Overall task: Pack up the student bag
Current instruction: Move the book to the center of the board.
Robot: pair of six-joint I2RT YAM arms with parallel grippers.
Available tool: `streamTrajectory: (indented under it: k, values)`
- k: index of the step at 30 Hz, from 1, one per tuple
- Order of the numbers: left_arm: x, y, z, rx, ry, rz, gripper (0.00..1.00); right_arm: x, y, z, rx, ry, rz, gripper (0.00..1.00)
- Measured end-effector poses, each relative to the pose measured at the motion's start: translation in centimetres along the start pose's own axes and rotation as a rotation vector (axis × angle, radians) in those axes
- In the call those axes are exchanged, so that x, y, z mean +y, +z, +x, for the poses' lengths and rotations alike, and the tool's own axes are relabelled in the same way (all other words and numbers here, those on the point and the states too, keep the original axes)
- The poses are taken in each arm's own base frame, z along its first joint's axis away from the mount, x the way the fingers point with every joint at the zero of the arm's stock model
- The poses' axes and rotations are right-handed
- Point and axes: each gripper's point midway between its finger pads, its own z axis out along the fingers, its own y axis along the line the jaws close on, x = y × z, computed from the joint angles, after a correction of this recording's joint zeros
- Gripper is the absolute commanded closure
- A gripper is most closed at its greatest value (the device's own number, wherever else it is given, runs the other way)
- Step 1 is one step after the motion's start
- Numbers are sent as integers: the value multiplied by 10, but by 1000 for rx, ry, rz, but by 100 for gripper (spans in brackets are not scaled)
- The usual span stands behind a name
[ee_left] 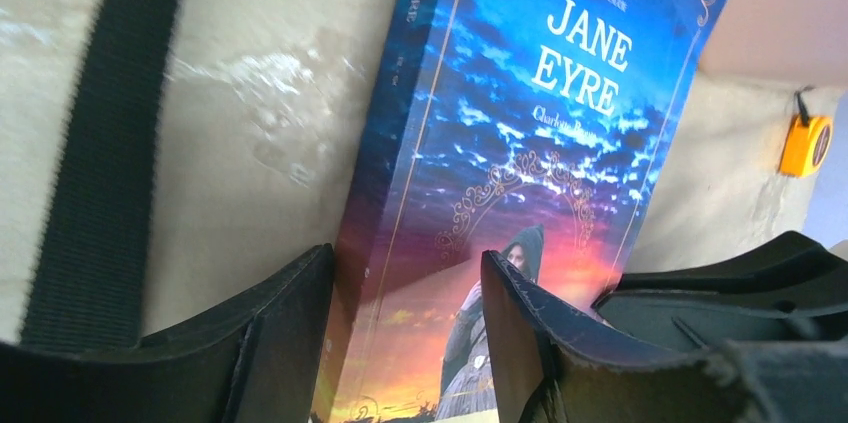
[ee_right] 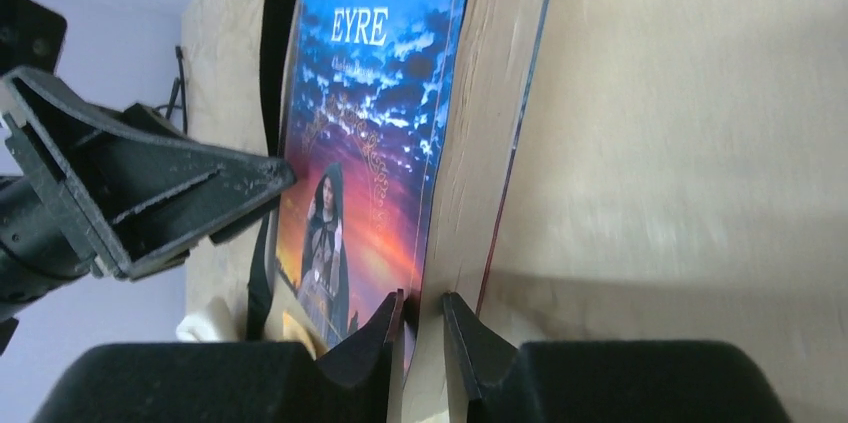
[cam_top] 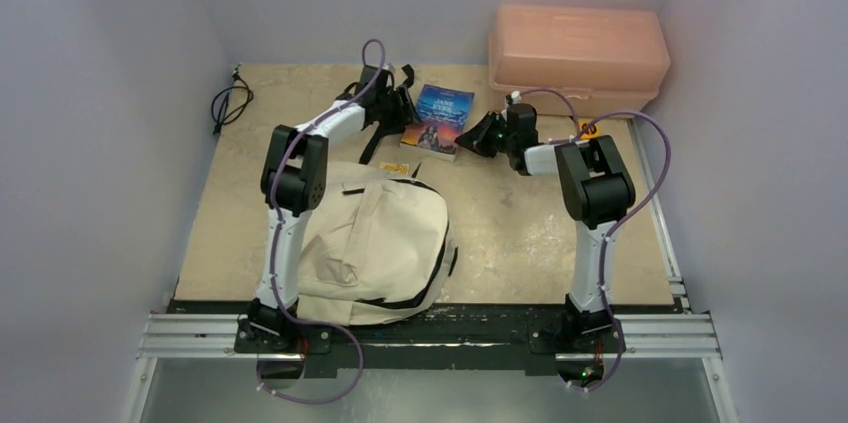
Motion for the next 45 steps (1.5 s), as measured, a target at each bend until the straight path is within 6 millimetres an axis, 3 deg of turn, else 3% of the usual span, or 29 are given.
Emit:
streamTrajectory:
  k: [6, 11, 17, 19, 21, 23, 29, 32, 37, 40, 43, 45]
  values:
    - [-18, -3, 34, 58, 71, -6, 48, -5, -45, 36, 27, 72, 19, 82]
    - [-48, -1, 74, 115, 141, 16, 47, -12, -94, 75, 58, 121, 58, 82]
    - [-101, 1, 133, 202, 240, 97, 45, -22, -152, 133, 115, 167, 92, 64]
    - [-122, 1, 148, 224, 274, 138, 42, -24, -166, 146, 140, 152, 117, 56]
    - [-138, 0, 158, 241, 297, 168, 35, -26, -176, 149, 146, 123, 149, 42]
    - [-147, -5, 165, 267, 315, 182, 28, -25, -187, 146, 126, 78, 177, 29]
    - [-165, -38, 174, 334, 425, 173, 10, -24, -221, 106, -47, -40, 314, 12]
    - [-170, -61, 172, 316, 526, 152, 7, -32, -237, 81, -134, -70, 426, 2]
    - [-197, -102, 167, 197, 752, 158, 15, -67, -271, 47, -244, -10, 606, 6]
    - [-210, -120, 186, 159, 882, 176, 15, -103, -299, 25, -319, 85, 715, 8]
    - [-214, -117, 216, 165, 996, 189, 9, -128, -317, 11, -358, 148, 786, 8]
    - [-209, -111, 233, 184, 1057, 173, 7, -133, -316, 9, -344, 156, 784, 8]
